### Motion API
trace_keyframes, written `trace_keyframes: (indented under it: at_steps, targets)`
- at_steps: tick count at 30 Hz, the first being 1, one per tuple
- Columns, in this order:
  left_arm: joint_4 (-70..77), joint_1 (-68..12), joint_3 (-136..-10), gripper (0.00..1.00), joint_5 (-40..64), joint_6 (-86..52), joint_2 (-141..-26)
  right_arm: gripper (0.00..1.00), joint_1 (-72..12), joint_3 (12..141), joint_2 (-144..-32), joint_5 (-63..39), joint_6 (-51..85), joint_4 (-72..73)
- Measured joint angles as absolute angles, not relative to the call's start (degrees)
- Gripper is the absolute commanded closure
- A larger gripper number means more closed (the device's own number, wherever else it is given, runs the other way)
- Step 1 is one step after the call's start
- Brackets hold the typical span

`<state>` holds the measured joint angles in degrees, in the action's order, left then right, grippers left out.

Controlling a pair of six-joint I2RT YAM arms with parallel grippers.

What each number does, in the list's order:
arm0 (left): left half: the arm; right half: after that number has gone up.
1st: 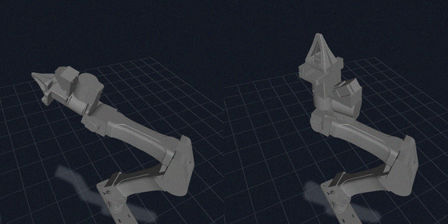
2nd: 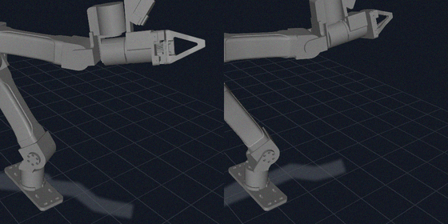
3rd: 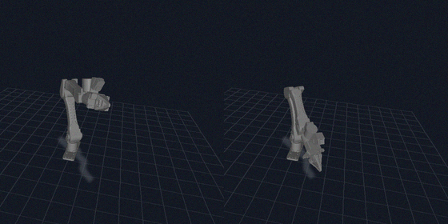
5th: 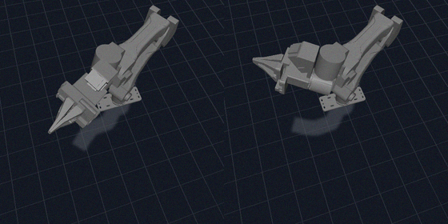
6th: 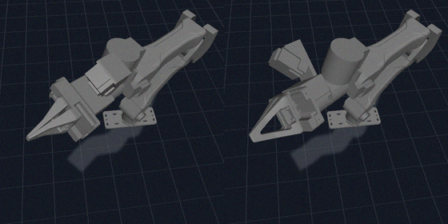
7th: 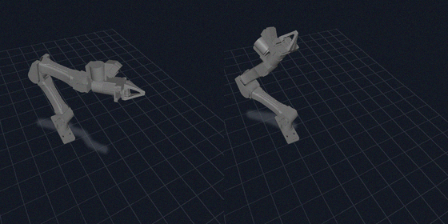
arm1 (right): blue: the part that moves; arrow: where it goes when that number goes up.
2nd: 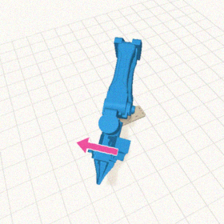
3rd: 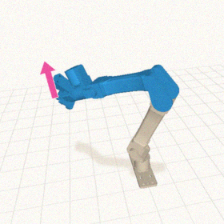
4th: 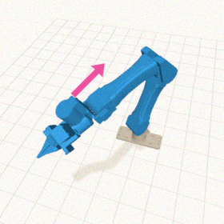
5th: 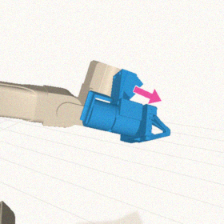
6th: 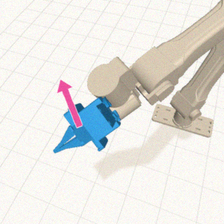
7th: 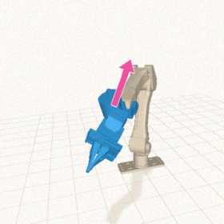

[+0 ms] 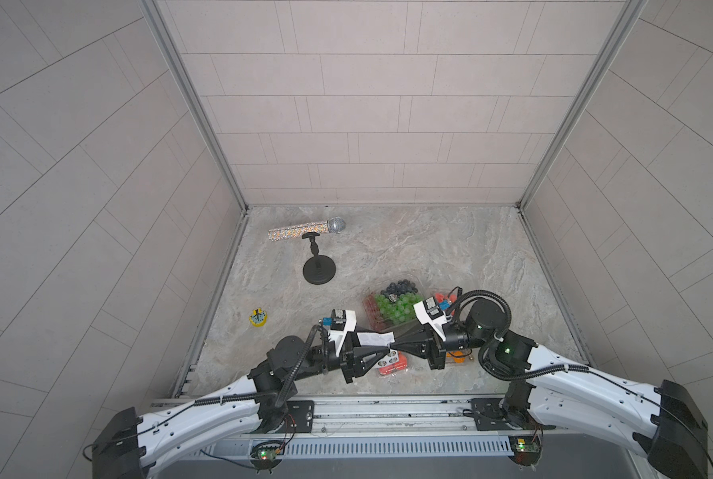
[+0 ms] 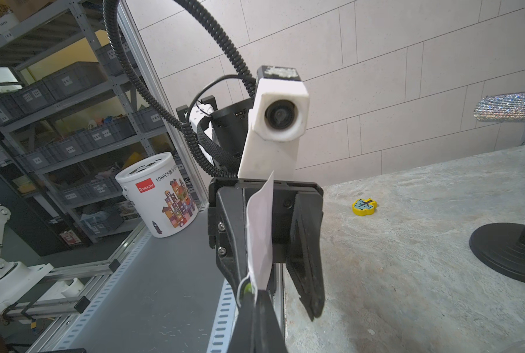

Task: Label fruit boxes
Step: Adjust the label sticker.

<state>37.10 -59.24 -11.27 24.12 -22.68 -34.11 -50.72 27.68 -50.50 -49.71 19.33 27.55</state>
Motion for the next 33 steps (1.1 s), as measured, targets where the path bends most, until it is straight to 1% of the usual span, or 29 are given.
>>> trace_keyframes:
  at_steps: [5,8,13,17,23,24,25,29,30,31,33]
  targets:
    - [36.8,-59.2,-11.3,0.57,24.0,-22.6,-33.5,1.0,-50.7,27.7,-50.4,-49.8,19.3,27.6]
    - [36.7,-59.2,-11.3,0.61,24.0,-22.5,-33.5,1.0,-50.7,27.7,-50.4,-50.0,19.3,27.6]
    - [36.8,-59.3,-11.3,0.62,24.0,-22.5,-33.5,1.0,-50.7,27.7,-50.6,-50.0,19.3,27.7]
    - [36.7,-59.3,-11.2,0.64,24.0,-22.5,-33.1,1.0,-50.7,27.7,-50.7,-50.1,19.3,27.8]
    - [36.9,-59.3,-11.2,0.63,24.0,-22.5,-33.4,1.0,-50.7,27.7,-50.7,-50.4,19.3,28.1]
    - [37.0,-59.3,-11.2,0.62,24.0,-22.5,-33.4,1.0,-50.7,27.7,-50.7,-50.4,19.4,28.1]
    - [37.1,-59.3,-11.2,0.57,24.0,-22.6,-33.5,1.0,-50.7,27.7,-50.7,-50.4,19.3,28.0]
    - [35.9,-59.3,-11.2,0.33,23.7,-22.8,-32.5,1.0,-50.7,27.7,-50.4,-50.4,19.3,27.9]
    - [35.3,-59.2,-11.1,0.28,23.5,-22.7,-31.8,1.0,-50.8,27.7,-50.1,-50.4,19.2,27.8]
    - [34.8,-59.2,-11.0,0.24,23.2,-22.7,-30.8,1.0,-51.0,27.7,-49.7,-50.3,19.0,27.6]
    - [33.6,-59.2,-10.9,0.23,22.9,-22.4,-28.2,1.0,-51.0,27.7,-49.3,-50.1,19.0,27.3]
